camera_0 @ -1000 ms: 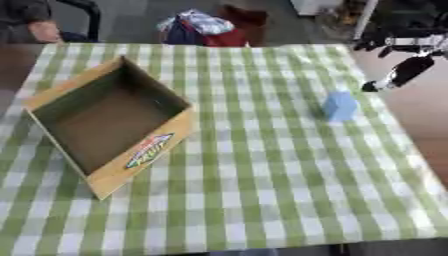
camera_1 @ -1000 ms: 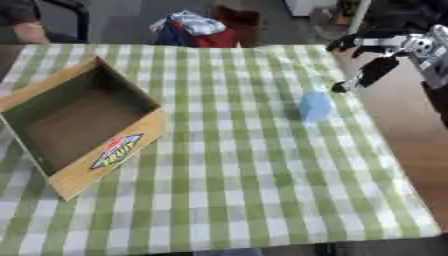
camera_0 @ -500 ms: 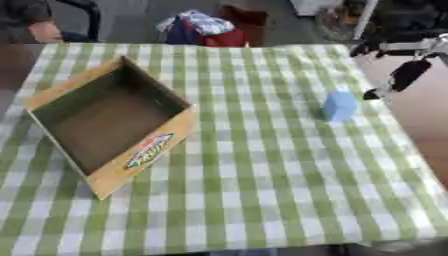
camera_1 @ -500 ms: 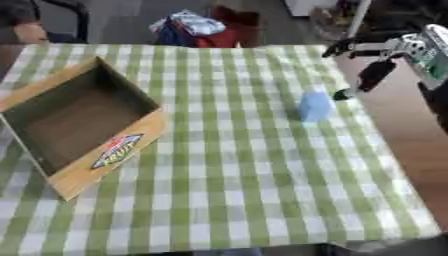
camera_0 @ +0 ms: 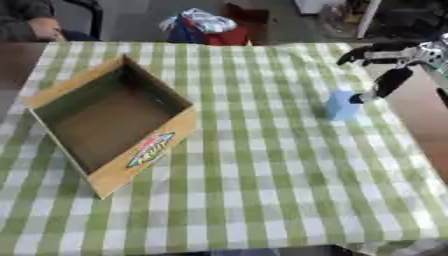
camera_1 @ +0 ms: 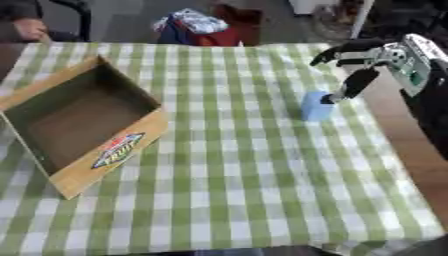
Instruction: Pick up objects on the table and place them in the box.
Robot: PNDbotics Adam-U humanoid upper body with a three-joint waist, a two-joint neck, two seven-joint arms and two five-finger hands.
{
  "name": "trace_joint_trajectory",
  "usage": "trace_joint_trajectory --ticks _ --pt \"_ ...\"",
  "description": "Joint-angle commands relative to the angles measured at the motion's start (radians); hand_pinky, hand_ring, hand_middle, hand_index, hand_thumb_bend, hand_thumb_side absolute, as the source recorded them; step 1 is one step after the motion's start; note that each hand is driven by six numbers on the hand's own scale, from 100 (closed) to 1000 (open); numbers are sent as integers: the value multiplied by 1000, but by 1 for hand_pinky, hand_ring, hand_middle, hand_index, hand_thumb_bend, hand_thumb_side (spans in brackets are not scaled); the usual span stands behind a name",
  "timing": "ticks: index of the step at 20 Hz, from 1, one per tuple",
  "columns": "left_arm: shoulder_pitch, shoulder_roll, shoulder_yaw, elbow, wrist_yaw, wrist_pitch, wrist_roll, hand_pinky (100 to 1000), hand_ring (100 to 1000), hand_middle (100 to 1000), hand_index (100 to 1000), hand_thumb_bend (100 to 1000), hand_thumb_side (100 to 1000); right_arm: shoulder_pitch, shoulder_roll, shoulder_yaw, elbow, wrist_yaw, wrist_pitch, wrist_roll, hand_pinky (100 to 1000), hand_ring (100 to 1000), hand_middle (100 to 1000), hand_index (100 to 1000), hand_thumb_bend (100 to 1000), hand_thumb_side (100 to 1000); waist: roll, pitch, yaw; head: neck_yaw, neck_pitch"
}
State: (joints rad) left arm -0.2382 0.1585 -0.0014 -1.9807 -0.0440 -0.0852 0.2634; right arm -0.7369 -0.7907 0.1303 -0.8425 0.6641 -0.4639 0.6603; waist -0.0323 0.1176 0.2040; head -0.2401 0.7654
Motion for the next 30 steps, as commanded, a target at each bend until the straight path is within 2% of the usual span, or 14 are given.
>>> trace_joint_trajectory --ticks 1,12,30 --pt "-13 15 4 -19 4 -1 0 650 593 658 703 100 679 -22 -14 -4 11 23 -11 0 897 1000 989 974 423 389 1 -11 0 -3 5" --pt "-14 15 3 -19 3 -1 -2 650 594 656 702 100 679 -21 -5 3 27 53 -28 1 901 1000 987 960 425 390 0 -10 0 -2 5" --pt "-15 14 4 -19 2 -1 -1 650 597 655 701 100 679 -8 11 -9 81 151 -29 -38 907 1000 977 873 416 358 0 -8 1 -2 5"
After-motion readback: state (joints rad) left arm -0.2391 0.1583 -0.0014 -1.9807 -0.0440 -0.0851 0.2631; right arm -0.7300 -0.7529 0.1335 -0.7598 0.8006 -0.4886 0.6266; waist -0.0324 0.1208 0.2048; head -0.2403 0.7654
